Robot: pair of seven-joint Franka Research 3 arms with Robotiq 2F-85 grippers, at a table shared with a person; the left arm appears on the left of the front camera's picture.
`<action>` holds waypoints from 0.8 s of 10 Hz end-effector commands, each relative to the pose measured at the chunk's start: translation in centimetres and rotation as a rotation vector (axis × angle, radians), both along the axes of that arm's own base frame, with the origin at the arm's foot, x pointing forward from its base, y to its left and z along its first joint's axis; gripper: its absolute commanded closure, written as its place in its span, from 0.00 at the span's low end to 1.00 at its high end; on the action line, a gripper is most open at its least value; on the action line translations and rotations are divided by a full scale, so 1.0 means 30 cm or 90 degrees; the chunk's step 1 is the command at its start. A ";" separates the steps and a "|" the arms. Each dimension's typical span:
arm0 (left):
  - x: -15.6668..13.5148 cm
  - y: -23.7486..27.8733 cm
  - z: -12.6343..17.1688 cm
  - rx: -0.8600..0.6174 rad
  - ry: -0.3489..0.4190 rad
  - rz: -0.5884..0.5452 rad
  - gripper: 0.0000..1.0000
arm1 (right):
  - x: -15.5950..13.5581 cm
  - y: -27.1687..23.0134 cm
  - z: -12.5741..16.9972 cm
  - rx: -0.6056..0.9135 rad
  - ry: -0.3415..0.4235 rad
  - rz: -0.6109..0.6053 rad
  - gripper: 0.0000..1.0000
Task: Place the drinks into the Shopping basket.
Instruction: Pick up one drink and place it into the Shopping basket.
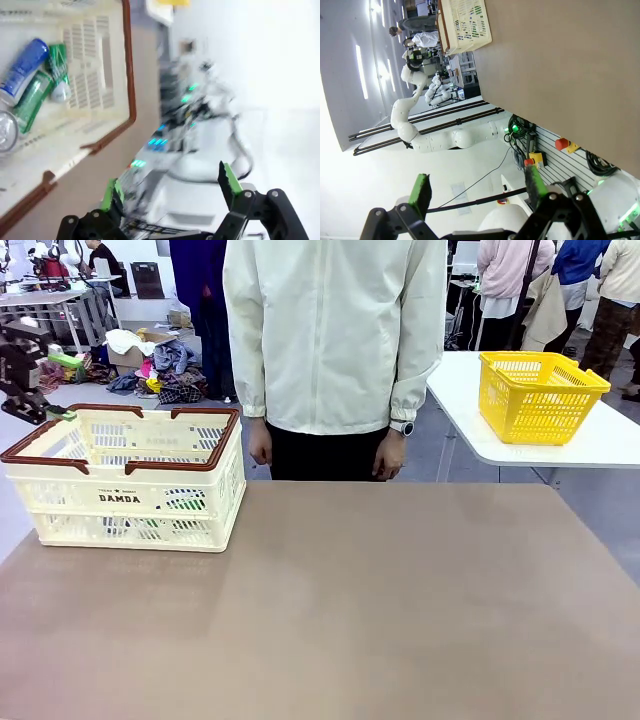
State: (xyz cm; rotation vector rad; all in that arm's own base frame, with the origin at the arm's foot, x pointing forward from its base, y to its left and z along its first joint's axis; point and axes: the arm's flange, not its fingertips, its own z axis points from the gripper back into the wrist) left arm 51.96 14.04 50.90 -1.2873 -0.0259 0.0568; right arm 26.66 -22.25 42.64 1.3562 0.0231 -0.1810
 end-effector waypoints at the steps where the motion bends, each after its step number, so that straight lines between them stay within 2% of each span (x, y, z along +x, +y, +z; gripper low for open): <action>1: 0.115 0.027 -0.023 -0.048 -0.020 0.125 0.00 | -0.004 0.001 0.012 0.001 0.005 0.000 0.00; 2: 0.220 0.078 -0.038 -0.015 0.005 0.207 0.00 | -0.004 0.001 0.012 0.001 0.005 0.000 0.00; 3: 0.331 0.149 -0.031 0.050 0.000 0.244 0.00 | -0.004 0.001 0.012 0.001 0.005 0.000 0.00; 4: 0.123 0.102 -0.083 -0.047 0.008 0.140 0.00 | -0.004 0.001 0.012 0.001 0.005 0.000 0.00; 8: 0.123 0.102 -0.083 -0.047 0.008 0.140 0.00 | -0.004 0.001 0.012 0.001 0.005 0.000 0.00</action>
